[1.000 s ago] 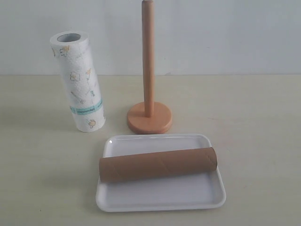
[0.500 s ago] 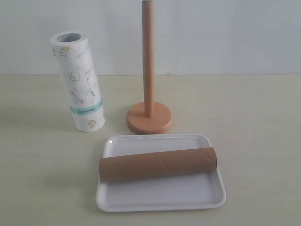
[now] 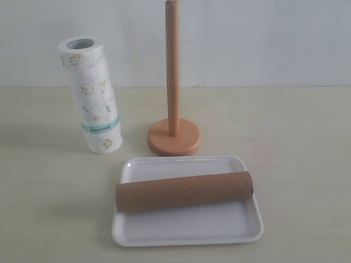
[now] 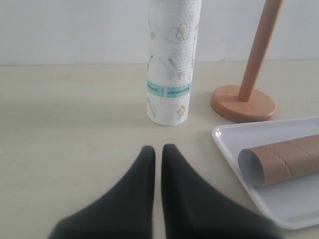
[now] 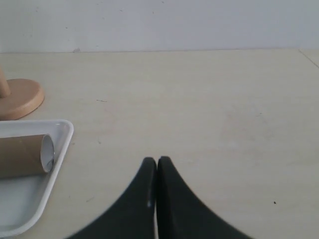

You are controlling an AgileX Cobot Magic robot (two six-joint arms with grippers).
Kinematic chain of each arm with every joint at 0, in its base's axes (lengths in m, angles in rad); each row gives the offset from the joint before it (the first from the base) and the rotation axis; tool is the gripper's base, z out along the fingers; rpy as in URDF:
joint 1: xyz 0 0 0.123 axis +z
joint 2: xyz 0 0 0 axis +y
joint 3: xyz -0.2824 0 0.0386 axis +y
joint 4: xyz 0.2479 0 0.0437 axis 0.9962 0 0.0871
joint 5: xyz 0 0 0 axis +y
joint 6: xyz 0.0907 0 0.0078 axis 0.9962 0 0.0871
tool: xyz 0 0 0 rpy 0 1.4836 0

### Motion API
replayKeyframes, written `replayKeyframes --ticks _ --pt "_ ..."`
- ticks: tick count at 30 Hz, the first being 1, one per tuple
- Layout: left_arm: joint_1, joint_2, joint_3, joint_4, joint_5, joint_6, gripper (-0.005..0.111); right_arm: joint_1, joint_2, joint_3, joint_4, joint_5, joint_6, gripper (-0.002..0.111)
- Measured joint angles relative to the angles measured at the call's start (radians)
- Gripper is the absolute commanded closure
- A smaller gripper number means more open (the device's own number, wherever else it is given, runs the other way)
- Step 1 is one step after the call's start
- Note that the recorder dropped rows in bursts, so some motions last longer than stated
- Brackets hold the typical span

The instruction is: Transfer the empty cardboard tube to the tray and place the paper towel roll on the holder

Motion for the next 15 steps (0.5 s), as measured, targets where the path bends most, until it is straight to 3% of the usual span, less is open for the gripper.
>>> replayKeyframes --ticks 15 --pt "0.0 0.0 0.0 0.0 0.0 0.0 0.103 0.0 0.0 0.0 0.0 0.006 0.0 0.108"
